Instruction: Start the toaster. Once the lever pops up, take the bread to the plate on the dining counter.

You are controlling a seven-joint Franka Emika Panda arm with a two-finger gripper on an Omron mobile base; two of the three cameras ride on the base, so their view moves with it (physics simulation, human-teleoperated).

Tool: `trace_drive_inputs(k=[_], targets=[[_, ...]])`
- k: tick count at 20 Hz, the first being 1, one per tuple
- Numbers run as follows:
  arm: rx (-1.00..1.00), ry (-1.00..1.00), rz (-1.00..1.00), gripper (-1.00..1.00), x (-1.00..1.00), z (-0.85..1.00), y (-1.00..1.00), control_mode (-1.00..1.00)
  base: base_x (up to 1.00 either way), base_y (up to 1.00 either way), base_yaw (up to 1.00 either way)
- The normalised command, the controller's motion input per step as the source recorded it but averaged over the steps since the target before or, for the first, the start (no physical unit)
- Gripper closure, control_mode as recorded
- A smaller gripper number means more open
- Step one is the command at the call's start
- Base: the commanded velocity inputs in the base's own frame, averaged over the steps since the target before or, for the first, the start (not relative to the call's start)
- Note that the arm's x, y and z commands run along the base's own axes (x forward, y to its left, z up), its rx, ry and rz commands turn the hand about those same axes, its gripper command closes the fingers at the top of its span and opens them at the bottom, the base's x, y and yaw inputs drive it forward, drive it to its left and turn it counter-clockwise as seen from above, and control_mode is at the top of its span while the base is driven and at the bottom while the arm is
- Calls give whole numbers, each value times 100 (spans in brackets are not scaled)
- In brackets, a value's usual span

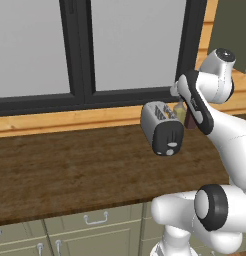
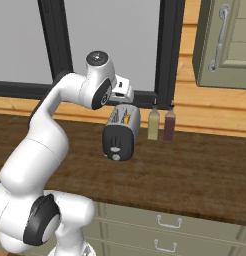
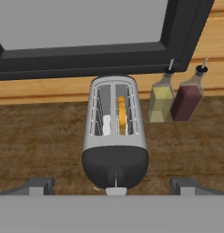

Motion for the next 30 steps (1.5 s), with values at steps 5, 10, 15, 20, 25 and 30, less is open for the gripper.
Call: trace_drive_inputs(k=[5,10,15,20,25,30], targets=[[0,0,0,-100,0,0,0,-100,0,0,0],[0,0,0,-100,0,0,0,-100,0,0,0],[0,0,0,-100,0,0,0,-100,0,0,0],[0,0,0,-100,0,0,0,-100,0,0,0],[0,0,0,-100,0,0,0,-100,0,0,0],[0,0,0,-100,0,0,0,-100,0,0,0]])
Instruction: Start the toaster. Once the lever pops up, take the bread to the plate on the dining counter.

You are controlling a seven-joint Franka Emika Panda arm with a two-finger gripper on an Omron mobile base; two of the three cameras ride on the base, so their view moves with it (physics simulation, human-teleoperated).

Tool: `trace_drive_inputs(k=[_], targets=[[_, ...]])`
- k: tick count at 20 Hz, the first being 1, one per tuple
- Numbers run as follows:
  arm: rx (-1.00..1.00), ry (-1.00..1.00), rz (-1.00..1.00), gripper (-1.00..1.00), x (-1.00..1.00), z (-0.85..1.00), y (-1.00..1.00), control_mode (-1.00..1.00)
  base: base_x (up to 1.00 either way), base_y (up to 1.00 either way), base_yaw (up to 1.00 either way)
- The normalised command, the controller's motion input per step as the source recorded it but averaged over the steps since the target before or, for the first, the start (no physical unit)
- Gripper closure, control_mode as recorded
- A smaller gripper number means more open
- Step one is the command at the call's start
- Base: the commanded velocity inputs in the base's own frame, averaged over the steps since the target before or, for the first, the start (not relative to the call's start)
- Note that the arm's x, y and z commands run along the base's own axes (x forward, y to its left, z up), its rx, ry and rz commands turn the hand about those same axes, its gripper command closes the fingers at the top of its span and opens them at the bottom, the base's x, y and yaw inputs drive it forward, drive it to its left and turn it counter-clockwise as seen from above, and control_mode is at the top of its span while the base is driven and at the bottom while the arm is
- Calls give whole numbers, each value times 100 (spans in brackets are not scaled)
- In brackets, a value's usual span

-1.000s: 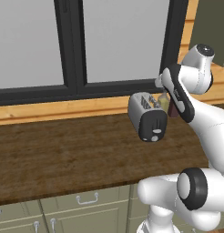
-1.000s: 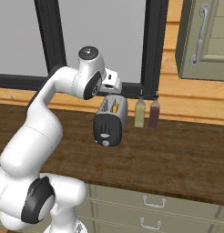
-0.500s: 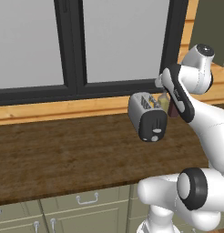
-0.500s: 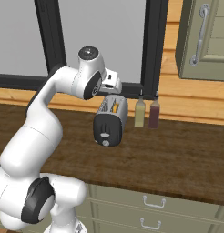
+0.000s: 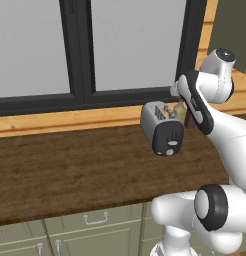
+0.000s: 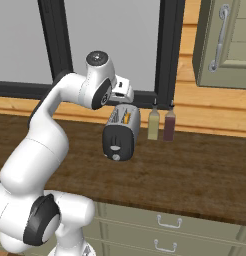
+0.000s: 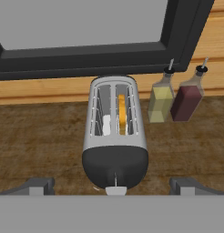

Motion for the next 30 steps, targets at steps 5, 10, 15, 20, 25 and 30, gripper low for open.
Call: trace_drive_inputs(k=[5,10,15,20,25,30], targets=[[0,0,0,-100,0,0,0,-100,0,0,0],[0,0,0,-100,0,0,0,-100,0,0,0],[0,0,0,-100,0,0,0,-100,0,0,0],[0,0,0,-100,0,0,0,-100,0,0,0],[0,0,0,-100,0,0,0,-100,0,0,0],[0,0,0,-100,0,0,0,-100,0,0,0]])
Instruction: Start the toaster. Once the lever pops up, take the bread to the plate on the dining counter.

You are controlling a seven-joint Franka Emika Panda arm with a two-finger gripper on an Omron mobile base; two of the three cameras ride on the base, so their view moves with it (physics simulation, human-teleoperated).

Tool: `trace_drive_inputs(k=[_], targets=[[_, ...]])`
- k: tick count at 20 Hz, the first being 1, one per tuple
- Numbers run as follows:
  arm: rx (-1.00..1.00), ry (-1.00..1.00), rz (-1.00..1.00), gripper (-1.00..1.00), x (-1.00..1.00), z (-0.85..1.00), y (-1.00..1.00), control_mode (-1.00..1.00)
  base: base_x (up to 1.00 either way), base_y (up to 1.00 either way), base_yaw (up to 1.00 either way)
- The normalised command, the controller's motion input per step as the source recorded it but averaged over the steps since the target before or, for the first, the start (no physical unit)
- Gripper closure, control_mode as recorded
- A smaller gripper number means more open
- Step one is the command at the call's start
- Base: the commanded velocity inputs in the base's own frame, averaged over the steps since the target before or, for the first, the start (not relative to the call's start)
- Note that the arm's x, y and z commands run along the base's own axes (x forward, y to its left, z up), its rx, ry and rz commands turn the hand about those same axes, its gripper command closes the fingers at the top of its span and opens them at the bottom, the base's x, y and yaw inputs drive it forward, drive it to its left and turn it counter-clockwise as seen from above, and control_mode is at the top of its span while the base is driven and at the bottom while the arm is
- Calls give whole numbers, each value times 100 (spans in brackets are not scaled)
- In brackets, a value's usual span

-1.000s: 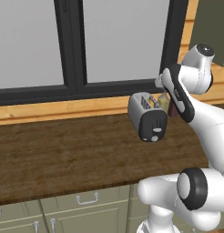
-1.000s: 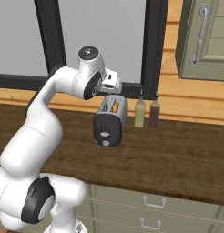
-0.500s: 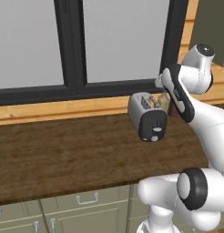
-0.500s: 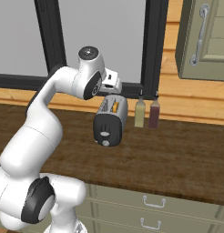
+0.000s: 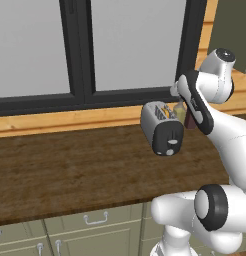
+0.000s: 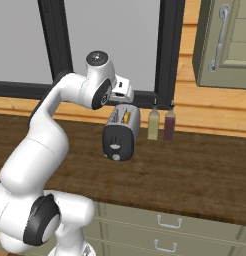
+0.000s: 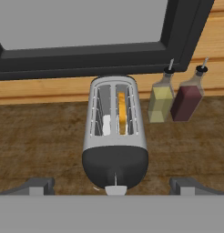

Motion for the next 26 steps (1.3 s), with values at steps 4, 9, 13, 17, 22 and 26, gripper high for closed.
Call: trace_drive_inputs(k=[4,9,13,17,22,26], targets=[[0,0,0,-100,0,0,0,-100,0,0,0],[0,0,0,-100,0,0,0,-100,0,0,0],[0,0,0,-100,0,0,0,-100,0,0,0],[0,0,0,-100,0,0,0,-100,0,0,0],[0,0,0,-100,0,0,0,-100,0,0,0],[0,0,0,-100,0,0,0,-100,0,0,0]])
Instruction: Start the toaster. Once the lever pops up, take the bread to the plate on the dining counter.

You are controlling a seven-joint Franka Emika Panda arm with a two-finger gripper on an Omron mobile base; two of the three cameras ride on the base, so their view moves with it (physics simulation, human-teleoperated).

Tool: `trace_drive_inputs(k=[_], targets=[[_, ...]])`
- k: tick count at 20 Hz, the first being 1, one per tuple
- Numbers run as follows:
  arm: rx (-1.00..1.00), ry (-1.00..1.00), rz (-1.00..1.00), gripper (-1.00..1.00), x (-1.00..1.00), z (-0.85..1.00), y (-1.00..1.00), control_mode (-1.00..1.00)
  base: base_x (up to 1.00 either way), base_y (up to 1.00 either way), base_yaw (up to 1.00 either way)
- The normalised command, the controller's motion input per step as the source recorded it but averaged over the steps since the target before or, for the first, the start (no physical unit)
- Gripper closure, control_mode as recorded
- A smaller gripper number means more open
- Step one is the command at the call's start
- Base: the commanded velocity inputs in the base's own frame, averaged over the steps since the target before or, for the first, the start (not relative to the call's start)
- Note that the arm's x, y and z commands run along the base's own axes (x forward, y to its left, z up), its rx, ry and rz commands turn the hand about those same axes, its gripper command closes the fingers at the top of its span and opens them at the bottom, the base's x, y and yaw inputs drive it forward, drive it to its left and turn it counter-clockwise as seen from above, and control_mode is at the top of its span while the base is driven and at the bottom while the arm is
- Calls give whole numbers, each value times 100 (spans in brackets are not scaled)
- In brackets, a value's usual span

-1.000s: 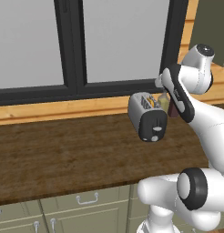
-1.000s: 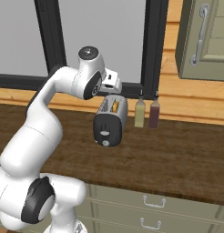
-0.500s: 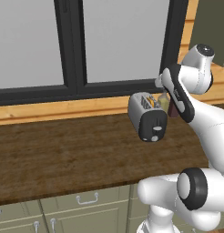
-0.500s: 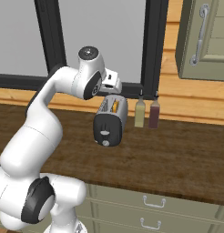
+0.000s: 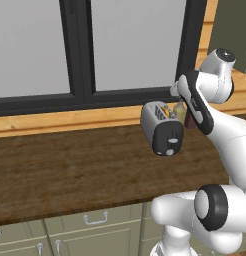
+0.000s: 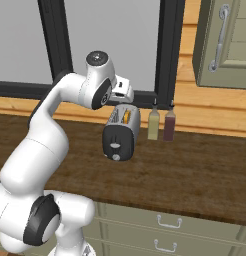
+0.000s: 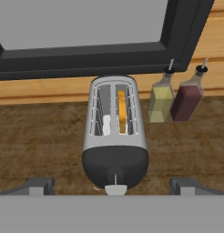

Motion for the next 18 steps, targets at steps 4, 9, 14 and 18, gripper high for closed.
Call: trace_drive_inputs(k=[4,9,14,18], targets=[[0,0,0,-100,0,0,0,-100,0,0,0],[0,0,0,-100,0,0,0,-100,0,0,0],[0,0,0,-100,0,0,0,-100,0,0,0],[0,0,0,-100,0,0,0,-100,0,0,0]])
